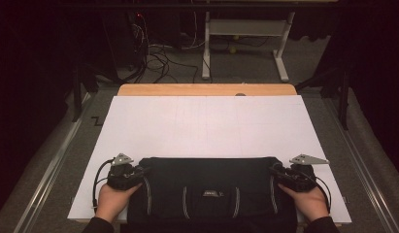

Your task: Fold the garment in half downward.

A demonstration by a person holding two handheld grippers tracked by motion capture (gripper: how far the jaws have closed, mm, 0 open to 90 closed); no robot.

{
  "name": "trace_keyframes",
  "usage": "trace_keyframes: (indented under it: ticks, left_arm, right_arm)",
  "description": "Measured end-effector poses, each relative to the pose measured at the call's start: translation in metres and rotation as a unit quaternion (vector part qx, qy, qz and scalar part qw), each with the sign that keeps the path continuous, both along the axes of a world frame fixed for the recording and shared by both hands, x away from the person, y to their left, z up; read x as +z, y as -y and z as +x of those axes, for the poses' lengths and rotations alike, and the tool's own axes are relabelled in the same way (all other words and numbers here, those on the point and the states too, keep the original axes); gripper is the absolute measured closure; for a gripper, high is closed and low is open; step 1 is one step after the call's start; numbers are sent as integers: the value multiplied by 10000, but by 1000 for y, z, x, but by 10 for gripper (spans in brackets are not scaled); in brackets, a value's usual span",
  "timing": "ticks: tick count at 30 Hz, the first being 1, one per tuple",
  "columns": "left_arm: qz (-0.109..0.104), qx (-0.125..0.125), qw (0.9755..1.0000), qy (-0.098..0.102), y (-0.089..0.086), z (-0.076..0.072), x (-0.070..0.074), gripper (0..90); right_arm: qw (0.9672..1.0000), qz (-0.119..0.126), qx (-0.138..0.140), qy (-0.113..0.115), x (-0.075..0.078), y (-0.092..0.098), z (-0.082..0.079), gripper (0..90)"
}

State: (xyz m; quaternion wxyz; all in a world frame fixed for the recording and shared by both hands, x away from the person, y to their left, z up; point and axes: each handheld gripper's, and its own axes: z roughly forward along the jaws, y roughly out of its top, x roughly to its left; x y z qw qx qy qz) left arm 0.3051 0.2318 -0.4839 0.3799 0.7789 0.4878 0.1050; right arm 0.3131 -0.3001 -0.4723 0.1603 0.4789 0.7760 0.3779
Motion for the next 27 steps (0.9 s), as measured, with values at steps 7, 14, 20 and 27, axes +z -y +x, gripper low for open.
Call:
trace_keyframes:
  ticks: [7, 14, 20, 27]
  left_arm:
    - [-66, -31, 9999, 103, 0, -2, 3, 720]
    - [-261, -75, 9966, 772, 4, -11, 28, 723]
    - [-168, 5, 9942, 1060, 6, 1, 47, 726]
    - [-237, 362, 9937, 1031, 3, 31, 51, 726]
  right_arm:
    - [9995, -207, 47, 220, 2, -4, -4, 787]
    - [9960, -216, 5, 864, 22, -5, -14, 788]
    - [9934, -213, 5, 1125, 40, -6, 1, 790]
    - [9899, -296, -248, 1361, 59, -12, 31, 790]
